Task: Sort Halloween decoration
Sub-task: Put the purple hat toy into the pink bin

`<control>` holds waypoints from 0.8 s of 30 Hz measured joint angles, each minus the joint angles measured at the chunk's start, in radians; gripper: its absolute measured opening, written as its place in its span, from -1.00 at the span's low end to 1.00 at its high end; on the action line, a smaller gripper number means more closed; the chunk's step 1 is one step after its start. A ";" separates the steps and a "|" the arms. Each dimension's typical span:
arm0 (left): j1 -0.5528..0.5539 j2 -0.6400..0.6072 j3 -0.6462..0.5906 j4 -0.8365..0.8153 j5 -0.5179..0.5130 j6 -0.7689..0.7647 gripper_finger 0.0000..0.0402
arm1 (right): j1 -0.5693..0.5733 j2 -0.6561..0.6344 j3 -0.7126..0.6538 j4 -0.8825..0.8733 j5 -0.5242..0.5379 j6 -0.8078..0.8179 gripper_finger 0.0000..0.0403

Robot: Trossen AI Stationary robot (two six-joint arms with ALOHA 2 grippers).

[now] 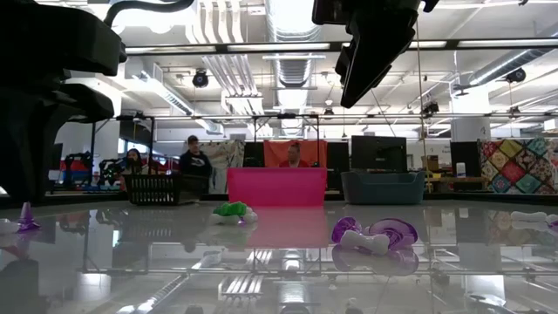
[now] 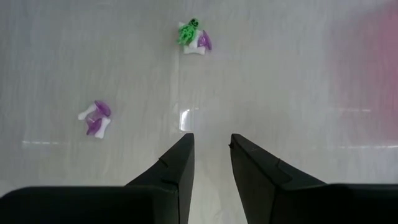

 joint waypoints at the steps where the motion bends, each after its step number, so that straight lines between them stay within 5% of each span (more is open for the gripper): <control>1: 0.000 0.000 0.000 0.000 0.000 0.003 -0.98 | 0.000 0.000 0.000 0.000 0.000 0.000 -0.52; 24: 0.010 -0.144 0.007 -0.088 -0.200 0.056 -1.00 | 0.002 -0.022 0.000 -0.033 0.000 0.000 -0.51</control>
